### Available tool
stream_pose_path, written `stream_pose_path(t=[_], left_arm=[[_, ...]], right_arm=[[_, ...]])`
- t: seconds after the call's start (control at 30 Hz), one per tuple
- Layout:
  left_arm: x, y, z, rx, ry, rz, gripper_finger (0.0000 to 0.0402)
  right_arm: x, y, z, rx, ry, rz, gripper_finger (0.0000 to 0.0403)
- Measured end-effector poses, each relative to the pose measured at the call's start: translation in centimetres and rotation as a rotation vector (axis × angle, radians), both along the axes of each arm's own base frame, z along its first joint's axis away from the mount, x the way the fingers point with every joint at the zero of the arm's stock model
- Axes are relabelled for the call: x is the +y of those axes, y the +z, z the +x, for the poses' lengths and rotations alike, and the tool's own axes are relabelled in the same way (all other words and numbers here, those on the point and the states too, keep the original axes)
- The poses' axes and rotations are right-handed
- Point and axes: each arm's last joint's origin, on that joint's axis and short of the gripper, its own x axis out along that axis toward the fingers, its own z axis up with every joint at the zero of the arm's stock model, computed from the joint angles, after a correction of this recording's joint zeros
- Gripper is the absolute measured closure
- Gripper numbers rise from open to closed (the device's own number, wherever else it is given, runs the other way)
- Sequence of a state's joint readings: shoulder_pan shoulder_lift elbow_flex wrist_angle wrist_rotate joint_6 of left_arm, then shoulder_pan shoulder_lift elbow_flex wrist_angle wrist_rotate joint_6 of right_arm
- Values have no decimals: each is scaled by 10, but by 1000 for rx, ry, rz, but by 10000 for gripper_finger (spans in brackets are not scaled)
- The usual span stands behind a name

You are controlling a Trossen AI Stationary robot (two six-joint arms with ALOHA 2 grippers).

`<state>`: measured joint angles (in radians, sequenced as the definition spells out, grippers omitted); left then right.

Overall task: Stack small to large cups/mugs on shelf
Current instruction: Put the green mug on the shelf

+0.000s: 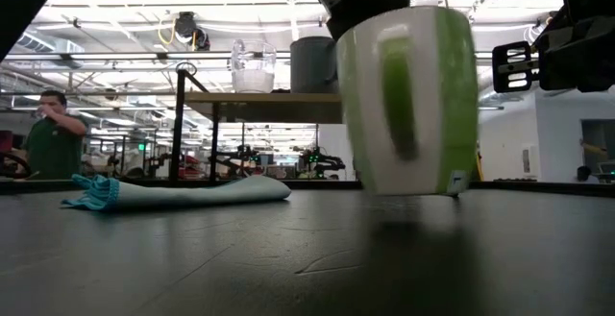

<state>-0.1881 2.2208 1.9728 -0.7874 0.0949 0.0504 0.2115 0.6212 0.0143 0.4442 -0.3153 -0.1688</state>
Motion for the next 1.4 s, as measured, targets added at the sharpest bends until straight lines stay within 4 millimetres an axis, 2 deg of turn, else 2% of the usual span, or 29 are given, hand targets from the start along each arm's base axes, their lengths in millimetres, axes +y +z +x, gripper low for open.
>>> stream_pose_path(t=[0.3,0.63,1.17,1.4], left_arm=[[-15,-3,0,-21,-42,9,383],[-15,-17,2,24,-48,11,383],[-15,-18,4,21,-64,-15,383],[-14,-19,3,38,-61,-13,355]], right_arm=[[0,0,0,0,0,0,403],[0,0,0,3,-1,6,403],[0,0,0,3,-1,7,403],[0,0,0,4,-1,7,403]])
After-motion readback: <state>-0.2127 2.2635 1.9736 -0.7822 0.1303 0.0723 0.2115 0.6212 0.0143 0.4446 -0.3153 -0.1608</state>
